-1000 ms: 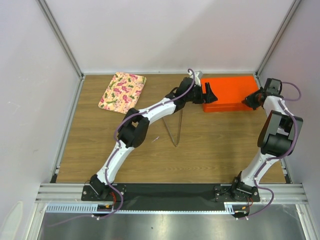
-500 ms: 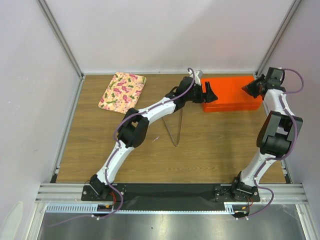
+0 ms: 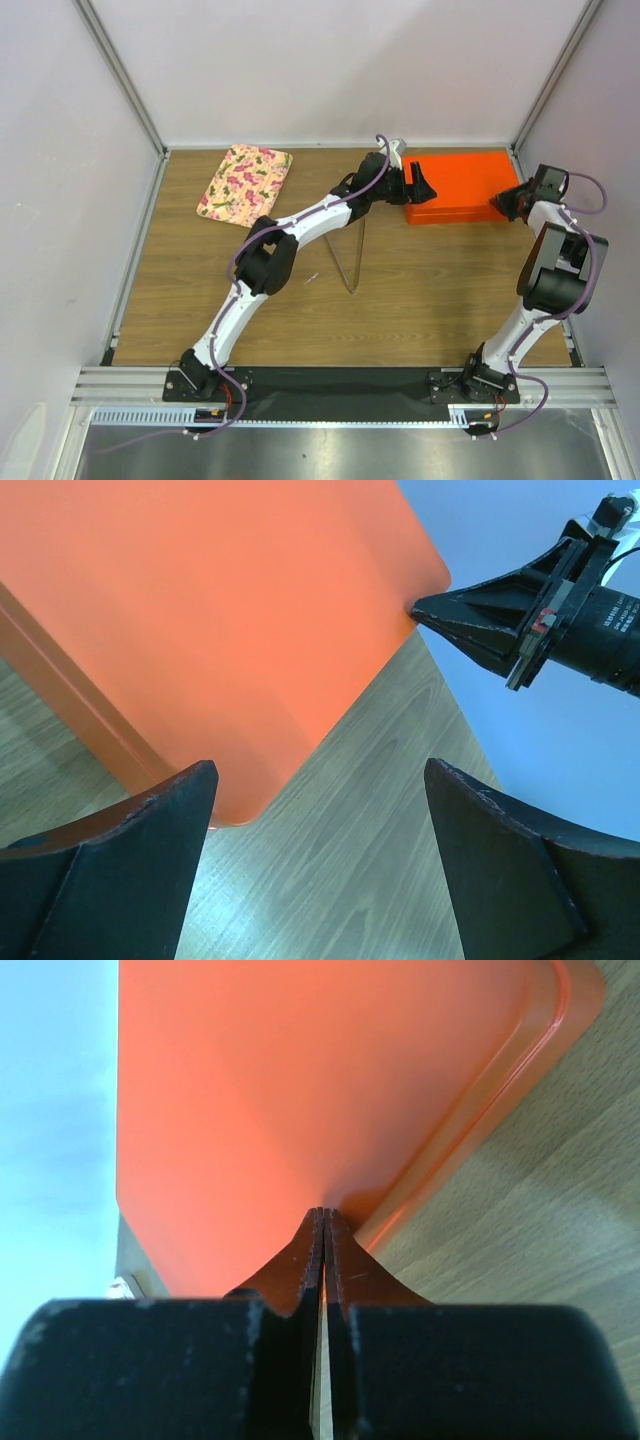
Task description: Pack the chocolate
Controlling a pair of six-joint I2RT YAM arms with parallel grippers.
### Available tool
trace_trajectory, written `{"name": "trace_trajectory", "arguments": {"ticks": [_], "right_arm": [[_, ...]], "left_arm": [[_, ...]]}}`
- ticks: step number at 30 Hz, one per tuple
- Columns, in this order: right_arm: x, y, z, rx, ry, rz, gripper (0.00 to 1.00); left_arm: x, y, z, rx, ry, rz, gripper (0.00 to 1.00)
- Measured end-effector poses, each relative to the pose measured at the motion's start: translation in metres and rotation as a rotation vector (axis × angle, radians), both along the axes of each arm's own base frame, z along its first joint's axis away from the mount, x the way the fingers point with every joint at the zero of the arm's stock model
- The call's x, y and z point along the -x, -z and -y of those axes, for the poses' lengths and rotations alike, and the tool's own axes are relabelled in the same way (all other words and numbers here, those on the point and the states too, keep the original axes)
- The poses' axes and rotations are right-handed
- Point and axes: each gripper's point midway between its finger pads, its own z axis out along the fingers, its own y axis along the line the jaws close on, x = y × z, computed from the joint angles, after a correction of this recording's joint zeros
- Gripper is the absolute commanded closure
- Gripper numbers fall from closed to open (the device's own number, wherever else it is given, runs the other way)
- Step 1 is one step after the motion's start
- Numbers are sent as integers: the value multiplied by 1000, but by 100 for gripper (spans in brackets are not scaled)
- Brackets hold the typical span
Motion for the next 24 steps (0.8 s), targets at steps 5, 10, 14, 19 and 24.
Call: {"name": "trace_trajectory", "arguments": {"ticks": [5, 10, 14, 19, 24], "right_arm": [[2, -1, 1, 11, 1, -9, 100], [9, -5, 3, 41, -25, -24, 67], [14, -5, 8, 87, -31, -66, 40], [3, -30, 29, 221, -35, -46, 33], [-18, -56, 56, 370, -44, -7, 33]], "left_arm": [[0, 2, -1, -9, -2, -5, 9], [-4, 9, -7, -53, -41, -23, 8], [-7, 16, -15, -88, -72, -49, 7], [-7, 22, -19, -108, -78, -70, 8], [-8, 26, -15, -99, -73, -76, 10]]}}
